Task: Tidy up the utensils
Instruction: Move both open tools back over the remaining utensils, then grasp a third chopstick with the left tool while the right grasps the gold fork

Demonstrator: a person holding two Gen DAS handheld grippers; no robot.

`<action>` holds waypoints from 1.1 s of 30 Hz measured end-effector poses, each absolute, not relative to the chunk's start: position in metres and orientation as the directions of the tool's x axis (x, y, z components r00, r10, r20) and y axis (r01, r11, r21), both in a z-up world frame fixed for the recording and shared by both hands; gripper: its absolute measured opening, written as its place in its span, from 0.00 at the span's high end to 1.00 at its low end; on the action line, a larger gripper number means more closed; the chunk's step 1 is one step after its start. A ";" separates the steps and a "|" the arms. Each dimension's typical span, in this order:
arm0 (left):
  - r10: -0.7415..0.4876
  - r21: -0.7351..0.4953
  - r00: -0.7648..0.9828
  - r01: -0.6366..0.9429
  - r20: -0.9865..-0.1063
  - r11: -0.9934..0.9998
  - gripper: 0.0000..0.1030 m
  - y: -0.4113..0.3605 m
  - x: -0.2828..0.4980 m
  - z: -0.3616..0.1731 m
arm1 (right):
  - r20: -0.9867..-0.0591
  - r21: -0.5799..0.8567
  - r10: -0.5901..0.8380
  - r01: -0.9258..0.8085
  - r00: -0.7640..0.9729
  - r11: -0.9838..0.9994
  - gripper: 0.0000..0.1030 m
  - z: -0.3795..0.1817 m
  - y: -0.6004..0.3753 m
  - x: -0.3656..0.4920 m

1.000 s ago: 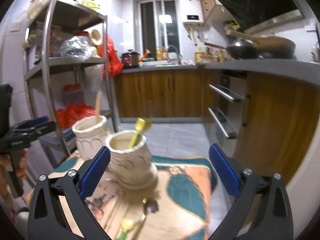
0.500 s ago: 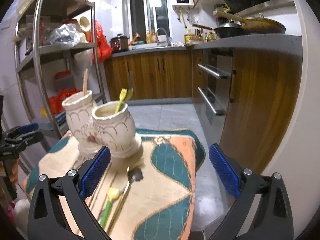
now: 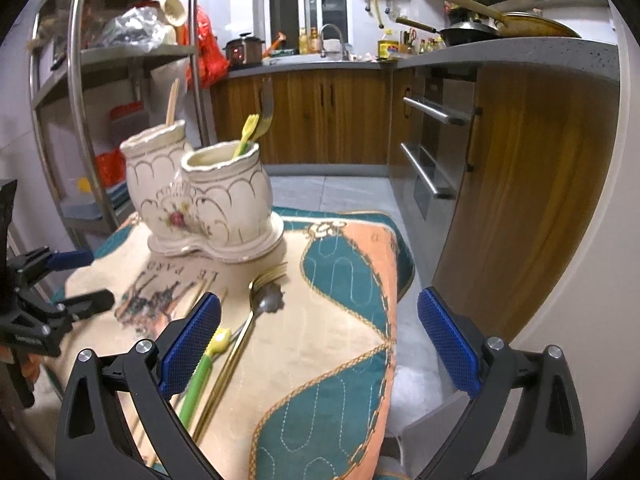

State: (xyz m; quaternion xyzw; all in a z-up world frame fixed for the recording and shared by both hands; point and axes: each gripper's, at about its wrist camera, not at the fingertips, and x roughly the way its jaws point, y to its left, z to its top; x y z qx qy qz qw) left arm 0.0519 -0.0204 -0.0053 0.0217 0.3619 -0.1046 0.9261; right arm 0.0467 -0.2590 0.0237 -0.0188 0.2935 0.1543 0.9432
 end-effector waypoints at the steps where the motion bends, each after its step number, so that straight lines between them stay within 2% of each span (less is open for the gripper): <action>1: -0.174 -0.029 0.705 0.212 -0.688 0.977 0.05 -0.025 0.053 -0.010 | -0.565 0.052 0.277 -0.302 0.777 0.952 0.05 0.022 -0.258 0.047; 6: -0.154 -0.021 0.650 0.207 -0.744 0.978 0.05 -0.041 0.058 -0.027 | -0.598 0.054 0.274 -0.303 0.753 0.952 0.05 0.014 -0.258 0.050; 13: -0.120 0.000 0.622 0.188 -0.774 0.982 0.06 -0.053 0.059 -0.041 | -0.633 0.059 0.273 -0.307 0.724 0.950 0.05 0.003 -0.256 0.051; 19: -0.110 0.007 0.616 0.184 -0.780 0.983 0.18 -0.055 0.061 -0.045 | -0.663 0.027 0.251 -0.312 0.705 0.950 0.05 -0.006 -0.246 0.052; 23: -0.122 0.017 0.617 0.214 -0.778 0.977 0.32 -0.060 0.060 -0.045 | -0.682 0.064 0.290 -0.340 0.672 0.938 0.08 -0.011 -0.238 0.054; 24: -0.125 0.019 0.617 0.221 -0.777 0.975 0.39 -0.060 0.059 -0.045 | -0.685 0.080 0.306 -0.349 0.661 0.934 0.12 -0.012 -0.236 0.055; 26: -0.128 0.034 0.621 0.242 -0.773 0.970 0.48 -0.064 0.059 -0.042 | -0.699 0.102 0.326 -0.363 0.637 0.926 0.31 -0.013 -0.231 0.058; 29: -0.157 0.013 0.611 0.265 -0.775 0.964 0.70 -0.063 0.061 -0.041 | -0.731 0.133 0.353 -0.386 0.584 0.913 0.52 -0.019 -0.223 0.062; 33: -0.174 0.005 0.602 0.284 -0.779 0.959 0.79 -0.063 0.063 -0.040 | -0.747 0.152 0.382 -0.420 0.545 0.895 0.69 -0.023 -0.213 0.060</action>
